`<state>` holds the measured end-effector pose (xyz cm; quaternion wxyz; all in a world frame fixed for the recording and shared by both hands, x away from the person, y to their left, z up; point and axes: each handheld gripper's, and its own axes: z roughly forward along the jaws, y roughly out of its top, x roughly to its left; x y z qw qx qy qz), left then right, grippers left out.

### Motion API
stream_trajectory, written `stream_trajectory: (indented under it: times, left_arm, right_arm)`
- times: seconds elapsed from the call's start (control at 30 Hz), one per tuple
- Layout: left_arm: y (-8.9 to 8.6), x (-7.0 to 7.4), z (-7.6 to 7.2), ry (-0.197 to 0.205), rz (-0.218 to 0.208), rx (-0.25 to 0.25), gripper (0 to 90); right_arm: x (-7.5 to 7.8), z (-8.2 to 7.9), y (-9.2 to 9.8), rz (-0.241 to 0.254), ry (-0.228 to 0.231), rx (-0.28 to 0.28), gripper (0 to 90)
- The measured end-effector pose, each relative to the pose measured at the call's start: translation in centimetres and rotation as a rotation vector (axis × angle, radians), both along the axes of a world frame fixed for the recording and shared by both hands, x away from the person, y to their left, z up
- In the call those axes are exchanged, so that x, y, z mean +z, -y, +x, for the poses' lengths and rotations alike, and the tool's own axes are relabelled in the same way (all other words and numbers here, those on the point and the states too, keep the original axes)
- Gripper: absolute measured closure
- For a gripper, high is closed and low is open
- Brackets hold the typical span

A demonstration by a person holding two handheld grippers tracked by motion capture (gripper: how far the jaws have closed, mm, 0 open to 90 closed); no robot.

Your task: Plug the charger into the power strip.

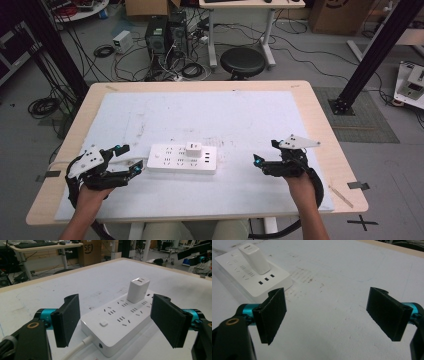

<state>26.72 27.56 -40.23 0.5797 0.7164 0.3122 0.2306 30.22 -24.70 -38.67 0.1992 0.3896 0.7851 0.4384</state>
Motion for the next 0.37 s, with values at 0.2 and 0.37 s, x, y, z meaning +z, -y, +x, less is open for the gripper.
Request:
stream_trajectory:
  times: [0.2, 0.37]
  left_arm:
    - [0.12, 0.19, -0.15, 0.004, 0.001, 0.005, 24.1]
    - [0.32, 0.32, -0.26, 0.005, 0.003, 0.010, 24.1]
  right_arm:
    - [-0.01, -0.29, 0.41, 0.008, 0.002, -0.005, 16.9]
    - [0.07, -0.59, 0.67, 0.008, 0.003, -0.005, 16.9]
